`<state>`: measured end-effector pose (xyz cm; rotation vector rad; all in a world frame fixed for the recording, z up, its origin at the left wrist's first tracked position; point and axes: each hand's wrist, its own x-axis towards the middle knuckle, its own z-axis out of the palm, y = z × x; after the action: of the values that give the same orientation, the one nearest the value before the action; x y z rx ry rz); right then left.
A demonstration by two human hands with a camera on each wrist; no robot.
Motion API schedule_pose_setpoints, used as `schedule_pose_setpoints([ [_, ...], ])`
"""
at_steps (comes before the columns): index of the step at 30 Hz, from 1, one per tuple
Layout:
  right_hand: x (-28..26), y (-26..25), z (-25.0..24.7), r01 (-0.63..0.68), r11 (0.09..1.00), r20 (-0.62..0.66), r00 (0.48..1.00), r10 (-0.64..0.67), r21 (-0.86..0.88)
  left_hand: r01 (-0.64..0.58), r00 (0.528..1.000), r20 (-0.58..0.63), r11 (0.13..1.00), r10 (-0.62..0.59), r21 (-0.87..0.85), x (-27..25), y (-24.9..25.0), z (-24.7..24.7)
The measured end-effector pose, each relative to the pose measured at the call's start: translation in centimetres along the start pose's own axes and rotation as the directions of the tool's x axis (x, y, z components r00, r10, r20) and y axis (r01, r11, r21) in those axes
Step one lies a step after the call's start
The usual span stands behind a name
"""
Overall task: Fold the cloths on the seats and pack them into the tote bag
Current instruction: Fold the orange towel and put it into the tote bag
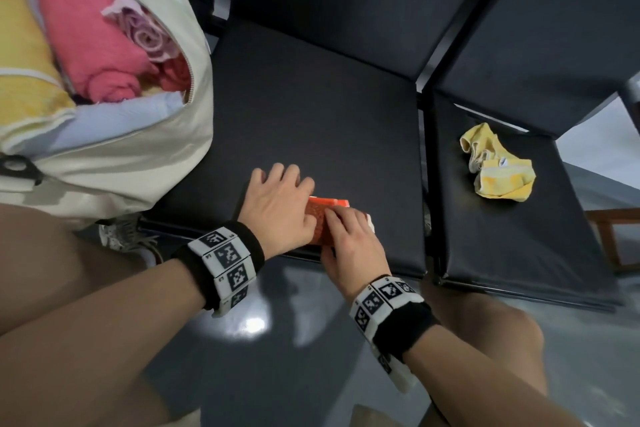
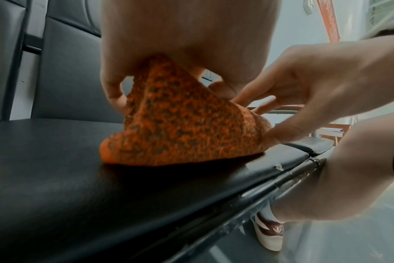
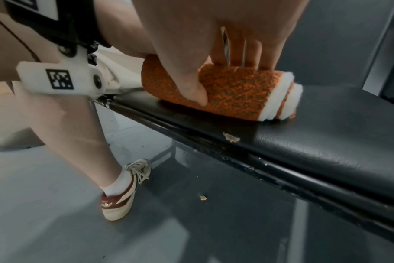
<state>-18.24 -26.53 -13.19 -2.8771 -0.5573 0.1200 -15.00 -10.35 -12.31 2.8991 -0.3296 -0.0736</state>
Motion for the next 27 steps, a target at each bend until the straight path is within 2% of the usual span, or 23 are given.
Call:
schedule_pose_setpoints([
  [4,1.6,-0.5,-0.4,-0.015,1.0,-0.003,1.0,0.015,-0.009,-0.091,0.993,-0.077,0.996,0.092,0.011,-0.3,0.0,-0.3],
  [10,3.5,-0.3,0.5,-0.061,0.998,0.046,0.997,0.063,-0.031,-0.052,0.995,-0.085,0.999,0.051,-0.009,-0.5,0.4,0.9],
  [15,4.6,-0.2,1.0,-0.107,0.994,0.055,0.993,0.106,0.023,-0.04,0.994,-0.104,0.999,0.039,-0.002,0.1,-0.4,2.6],
  [19,4.8,0.6,1.4,-0.068,0.997,0.075,0.995,0.064,0.043,-0.045,0.982,-0.183,0.999,0.049,0.03,0.9,-0.9,3.1],
  [23,4.6,0.8,0.9,-0.036,0.999,0.124,0.992,0.034,0.02,-0.074,0.964,-0.255,0.997,0.07,-0.008,1.6,-1.6,3.1],
  [27,3.6,-0.5,-0.1,-0.031,0.999,0.236,0.971,0.037,-0.029,-0.016,0.985,-0.171,0.993,-0.005,-0.121,1.6,-1.5,2.1],
])
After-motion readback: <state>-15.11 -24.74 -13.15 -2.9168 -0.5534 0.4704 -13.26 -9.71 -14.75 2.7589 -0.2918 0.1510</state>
